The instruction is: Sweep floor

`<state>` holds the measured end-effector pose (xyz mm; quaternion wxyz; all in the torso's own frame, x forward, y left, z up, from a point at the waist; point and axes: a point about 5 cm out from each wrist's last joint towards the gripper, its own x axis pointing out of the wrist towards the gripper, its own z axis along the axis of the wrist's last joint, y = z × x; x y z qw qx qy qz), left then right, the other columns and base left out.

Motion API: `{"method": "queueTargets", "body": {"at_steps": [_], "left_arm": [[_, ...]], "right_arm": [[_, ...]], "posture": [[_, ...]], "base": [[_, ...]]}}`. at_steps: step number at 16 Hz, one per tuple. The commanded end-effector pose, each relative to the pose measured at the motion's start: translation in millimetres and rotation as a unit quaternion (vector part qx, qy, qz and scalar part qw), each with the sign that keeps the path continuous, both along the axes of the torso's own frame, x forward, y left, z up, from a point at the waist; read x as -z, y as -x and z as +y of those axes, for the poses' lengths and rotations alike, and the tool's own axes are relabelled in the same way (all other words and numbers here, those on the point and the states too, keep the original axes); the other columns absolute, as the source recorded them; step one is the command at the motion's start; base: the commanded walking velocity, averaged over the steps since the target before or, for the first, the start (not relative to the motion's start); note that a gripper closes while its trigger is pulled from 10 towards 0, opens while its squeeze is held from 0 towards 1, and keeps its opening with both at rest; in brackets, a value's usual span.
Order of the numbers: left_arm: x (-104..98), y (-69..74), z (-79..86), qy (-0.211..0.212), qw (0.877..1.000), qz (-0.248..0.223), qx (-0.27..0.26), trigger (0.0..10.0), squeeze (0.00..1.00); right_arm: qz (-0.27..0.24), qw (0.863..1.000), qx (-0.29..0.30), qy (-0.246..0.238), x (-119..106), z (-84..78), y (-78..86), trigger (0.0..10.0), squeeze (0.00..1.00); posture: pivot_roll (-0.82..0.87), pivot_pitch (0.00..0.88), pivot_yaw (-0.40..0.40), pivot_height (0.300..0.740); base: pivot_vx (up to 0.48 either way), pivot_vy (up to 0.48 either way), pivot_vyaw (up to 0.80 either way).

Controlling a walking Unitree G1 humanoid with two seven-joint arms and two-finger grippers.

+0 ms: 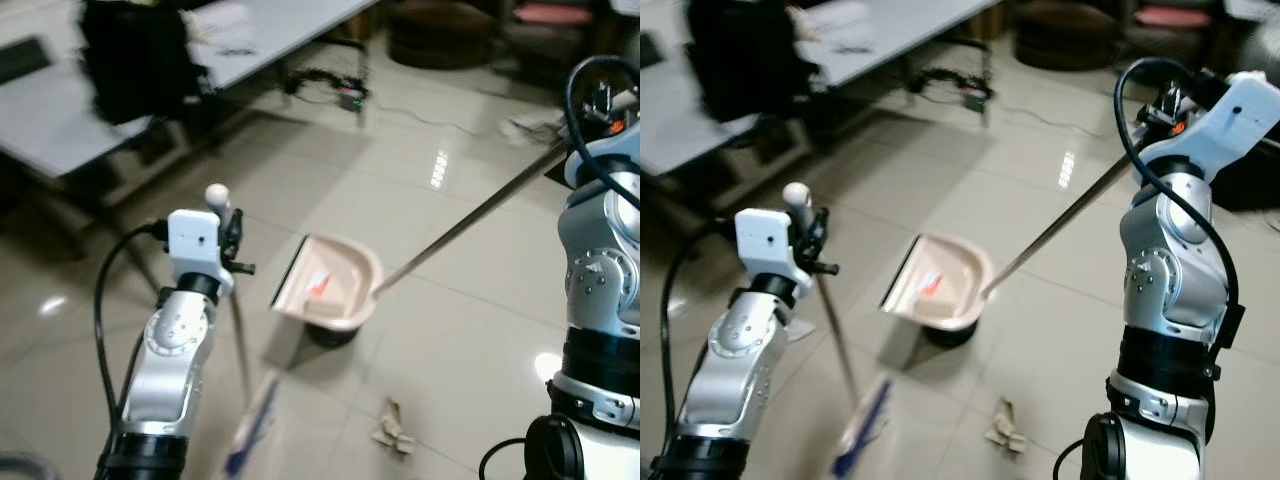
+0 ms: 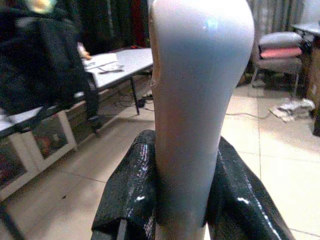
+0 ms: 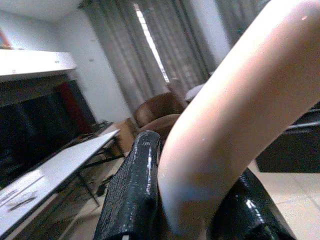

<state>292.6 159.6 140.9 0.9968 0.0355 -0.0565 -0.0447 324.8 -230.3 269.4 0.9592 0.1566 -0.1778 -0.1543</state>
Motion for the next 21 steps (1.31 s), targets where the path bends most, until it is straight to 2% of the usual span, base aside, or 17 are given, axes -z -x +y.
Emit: {"method": "queueTargets", "body": {"at_steps": [1, 9, 16, 18, 21], "left_arm": [[-6, -1.2, -7.8, 0.007, 1.000, -0.014, 0.010, 10.0, 0.00], [-5, -0.8, -6.4, 0.005, 1.000, -0.010, 0.005, 10.0, 0.00], [-1, 0.4, -6.7, 0.006, 1.000, -0.003, 0.006, 10.0, 0.00], [-1, 0.3, -7.3, 0.005, 1.000, -0.001, 0.007, 10.0, 0.00], [-1, 0.1, -7.7, 0.004, 1.000, 0.000, 0.009, 10.0, 0.00]], "right_arm": [[-0.029, 0.999, 0.019, 0.001, -11, -8.3, 4.8, 10.0, 0.00], [-0.030, 0.999, 0.028, 0.011, -9, -7.5, 4.1, 10.0, 0.00], [-0.031, 0.999, 0.029, 0.026, -4, -3.8, 1.3, 10.0, 0.00], [-0.035, 0.997, 0.024, 0.061, -2, 2.3, -1.0, 10.0, 0.00], [-0.078, 0.990, -0.011, 0.115, -6, 22.4, -3.1, 10.0, 0.00]], "posture": [[-0.06, 0.000, 0.068, 0.740], [-0.06, 0.000, 0.066, 0.740], [-0.06, 0.000, 0.068, 0.740], [-0.06, 0.000, 0.070, 0.740], [-0.05, 0.000, 0.072, 0.740]], "base": [[0.469, 0.000, 0.00], [0.464, 0.000, 0.00], [0.000, 0.000, 0.00], [0.000, 0.000, 0.00], [0.000, 0.000, 0.00]]}}
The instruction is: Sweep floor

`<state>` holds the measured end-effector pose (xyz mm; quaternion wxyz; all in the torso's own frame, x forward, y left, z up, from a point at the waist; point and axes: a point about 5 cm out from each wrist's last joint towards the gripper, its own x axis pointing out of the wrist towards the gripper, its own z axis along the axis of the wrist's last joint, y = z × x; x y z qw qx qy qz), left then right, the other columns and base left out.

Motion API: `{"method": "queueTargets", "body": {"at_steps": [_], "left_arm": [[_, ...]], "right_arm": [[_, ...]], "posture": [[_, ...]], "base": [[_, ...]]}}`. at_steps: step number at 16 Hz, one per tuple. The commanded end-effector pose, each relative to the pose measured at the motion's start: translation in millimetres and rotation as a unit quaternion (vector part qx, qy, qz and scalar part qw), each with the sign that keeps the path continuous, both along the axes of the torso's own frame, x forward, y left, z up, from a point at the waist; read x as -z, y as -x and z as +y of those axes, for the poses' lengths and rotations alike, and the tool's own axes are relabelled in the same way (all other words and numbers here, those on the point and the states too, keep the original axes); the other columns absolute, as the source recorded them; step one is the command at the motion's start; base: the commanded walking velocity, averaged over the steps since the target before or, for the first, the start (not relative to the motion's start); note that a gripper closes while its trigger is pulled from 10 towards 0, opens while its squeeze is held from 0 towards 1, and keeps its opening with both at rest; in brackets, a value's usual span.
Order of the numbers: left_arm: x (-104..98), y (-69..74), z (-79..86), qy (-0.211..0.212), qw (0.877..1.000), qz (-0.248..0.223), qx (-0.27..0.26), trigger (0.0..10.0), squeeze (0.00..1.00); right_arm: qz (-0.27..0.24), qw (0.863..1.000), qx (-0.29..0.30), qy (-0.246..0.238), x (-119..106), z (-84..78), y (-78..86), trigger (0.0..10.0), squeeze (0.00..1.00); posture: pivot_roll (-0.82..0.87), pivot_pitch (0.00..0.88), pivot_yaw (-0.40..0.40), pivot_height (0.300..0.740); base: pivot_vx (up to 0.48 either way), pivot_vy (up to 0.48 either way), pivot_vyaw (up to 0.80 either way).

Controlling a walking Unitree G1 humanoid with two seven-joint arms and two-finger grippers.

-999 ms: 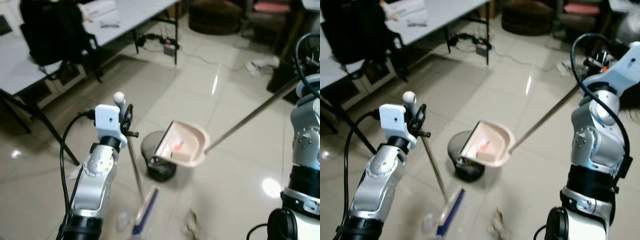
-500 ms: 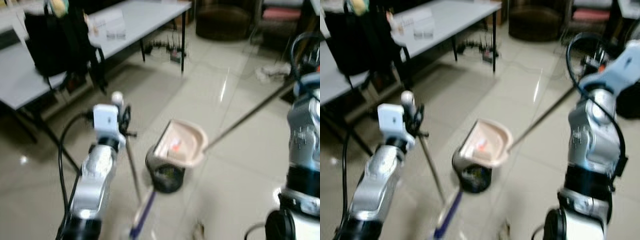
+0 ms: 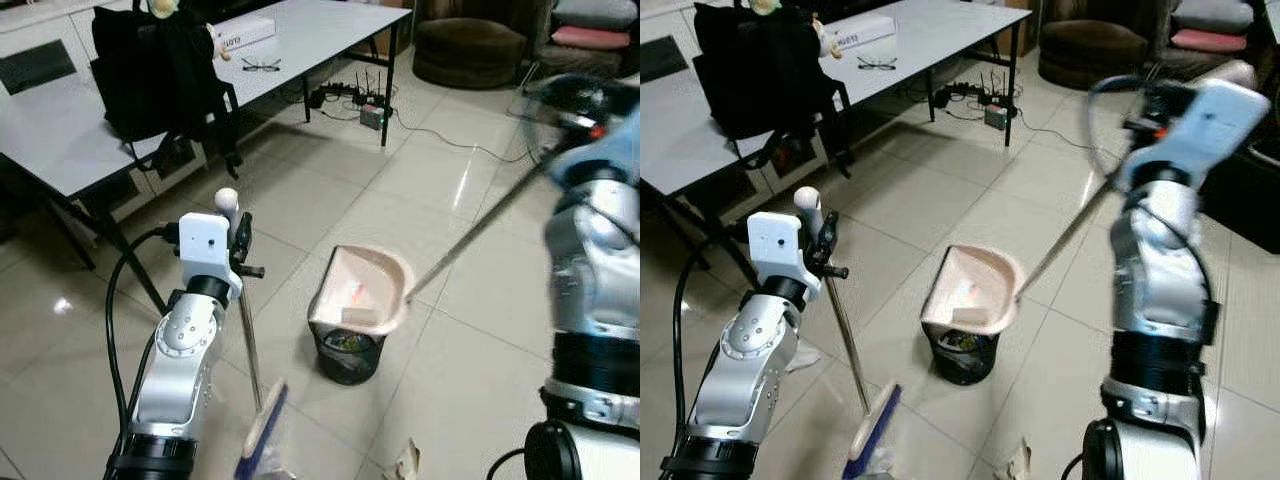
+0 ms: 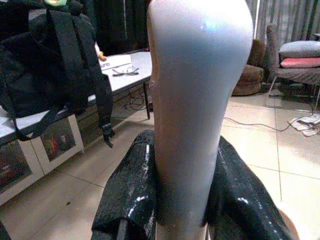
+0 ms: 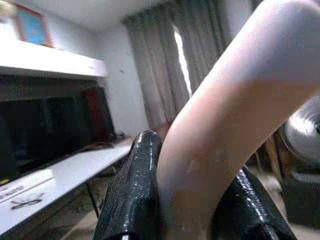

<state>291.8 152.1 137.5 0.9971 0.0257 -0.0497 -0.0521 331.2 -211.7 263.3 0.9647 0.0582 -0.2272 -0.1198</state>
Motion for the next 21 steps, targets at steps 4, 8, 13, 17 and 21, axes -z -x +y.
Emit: {"method": "queueTargets", "body": {"at_steps": [4, 8, 13, 17, 21], "left_arm": [[-5, -1.1, -1.2, -0.008, 1.000, -0.008, 0.003, 10.0, 0.00], [-4, -0.3, -1.7, -0.010, 1.000, -0.006, 0.006, 10.0, 0.00], [-4, -1.6, -6.4, -0.013, 1.000, -0.006, 0.014, 10.0, 0.00], [-4, -1.7, -7.0, -0.014, 1.000, -0.006, 0.017, 10.0, 0.00], [-4, -1.9, -7.5, -0.013, 1.000, -0.007, 0.016, 10.0, 0.00]], "right_arm": [[-0.068, 0.985, -0.095, 0.125, 1, 48.9, 3.4, 10.0, 0.00], [-0.071, 0.940, -0.170, 0.287, 26, 87.8, 13.7, 10.0, 0.00], [-0.097, 0.894, -0.227, 0.373, 50, 111.2, 30.3, 10.0, 0.00], [-0.125, 0.895, -0.247, 0.350, 51, 120.5, 37.1, 10.0, 0.00], [-0.140, 0.888, -0.266, 0.349, 50, 129.1, 40.3, 10.0, 0.00]], "posture": [[-0.05, 0.000, 0.071, 0.740], [-0.05, 0.000, 0.071, 0.740], [-0.05, 0.000, 0.077, 0.740], [-0.05, 0.000, 0.076, 0.740], [-0.05, 0.000, 0.073, 0.740]], "base": [[0.000, 0.000, 0.00], [0.000, 0.000, 0.00], [0.000, 0.000, 0.00], [0.000, 0.000, 0.00], [0.000, 0.000, 0.00]]}}
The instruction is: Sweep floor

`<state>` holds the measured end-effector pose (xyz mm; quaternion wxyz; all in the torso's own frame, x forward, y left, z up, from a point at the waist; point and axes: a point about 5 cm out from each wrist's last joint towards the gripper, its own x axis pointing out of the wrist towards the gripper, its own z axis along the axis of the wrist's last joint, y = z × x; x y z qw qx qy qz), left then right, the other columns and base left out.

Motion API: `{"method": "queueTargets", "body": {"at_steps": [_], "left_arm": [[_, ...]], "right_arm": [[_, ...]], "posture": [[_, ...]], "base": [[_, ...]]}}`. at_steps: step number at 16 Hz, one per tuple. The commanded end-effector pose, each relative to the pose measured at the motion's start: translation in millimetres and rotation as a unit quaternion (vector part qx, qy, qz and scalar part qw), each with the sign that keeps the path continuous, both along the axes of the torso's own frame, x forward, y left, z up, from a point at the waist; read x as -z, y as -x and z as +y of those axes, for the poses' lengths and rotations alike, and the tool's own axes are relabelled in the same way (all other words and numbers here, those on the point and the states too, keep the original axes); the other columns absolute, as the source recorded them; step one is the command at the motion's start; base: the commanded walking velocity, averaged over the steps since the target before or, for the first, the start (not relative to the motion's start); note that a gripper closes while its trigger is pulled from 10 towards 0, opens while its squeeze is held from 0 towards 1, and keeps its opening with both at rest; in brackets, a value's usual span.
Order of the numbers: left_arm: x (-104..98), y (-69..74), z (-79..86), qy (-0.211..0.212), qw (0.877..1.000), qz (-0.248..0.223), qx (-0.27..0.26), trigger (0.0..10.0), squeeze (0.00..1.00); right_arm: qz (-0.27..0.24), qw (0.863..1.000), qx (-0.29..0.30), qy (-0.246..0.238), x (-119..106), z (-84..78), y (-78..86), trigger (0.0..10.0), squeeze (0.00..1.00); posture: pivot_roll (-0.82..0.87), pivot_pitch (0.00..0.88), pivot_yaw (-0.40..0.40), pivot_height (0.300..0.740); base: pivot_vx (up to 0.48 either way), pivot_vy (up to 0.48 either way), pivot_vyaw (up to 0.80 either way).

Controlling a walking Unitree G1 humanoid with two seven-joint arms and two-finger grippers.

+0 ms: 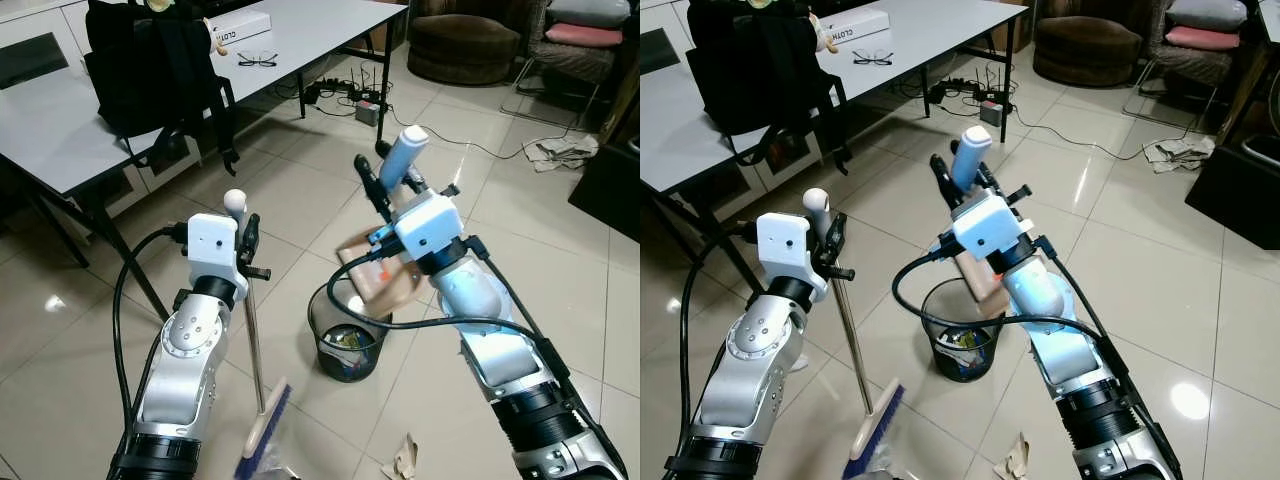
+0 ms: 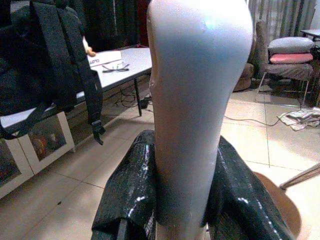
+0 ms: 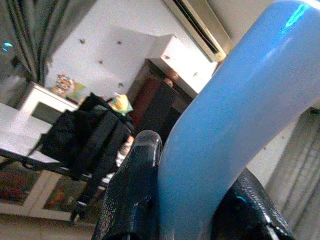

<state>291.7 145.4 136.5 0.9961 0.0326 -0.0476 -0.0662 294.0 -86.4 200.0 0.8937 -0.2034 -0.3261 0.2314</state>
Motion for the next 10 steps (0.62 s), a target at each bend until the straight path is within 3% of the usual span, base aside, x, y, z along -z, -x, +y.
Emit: {"method": "queueTargets", "body": {"at_steps": [1, 4, 7, 9, 10], "left_arm": [[-4, -1.9, -1.4, -0.005, 1.000, -0.009, 0.003, 10.0, 0.00], [-4, -1.9, -2.7, -0.005, 1.000, -0.009, 0.007, 10.0, 0.00], [-2, -1.9, -5.2, -0.011, 1.000, -0.001, 0.018, 10.0, 0.00], [2, -0.8, -6.5, -0.017, 0.999, 0.012, 0.031, 10.0, 0.00], [9, 2.4, -5.8, -0.021, 0.999, 0.026, 0.041, 10.0, 0.00]], "right_arm": [[-0.044, 0.998, -0.029, 0.019, -10, 8.5, 6.3, 10.0, 0.00], [-0.072, 0.994, -0.039, 0.072, -6, 15.0, 12.2, 10.0, 0.00], [-0.115, 0.990, 0.021, 0.074, -24, -2.4, 5.8, 10.0, 0.00], [-0.139, 0.982, 0.126, 0.007, -51, -35.3, -0.6, 10.0, 0.00], [-0.129, 0.951, 0.278, -0.033, -64, -87.1, -6.6, 10.0, 0.00]], "posture": [[-0.05, 0.000, 0.073, 0.740], [-0.05, 0.000, 0.074, 0.740], [-0.05, 0.000, 0.077, 0.740], [-0.06, 0.000, 0.071, 0.740], [-0.06, 0.000, 0.072, 0.740]], "base": [[0.000, 0.000, 0.00], [0.000, 0.000, 0.00], [0.000, 0.000, 0.00], [0.000, 0.000, 0.00], [0.000, 0.000, 0.00]]}}
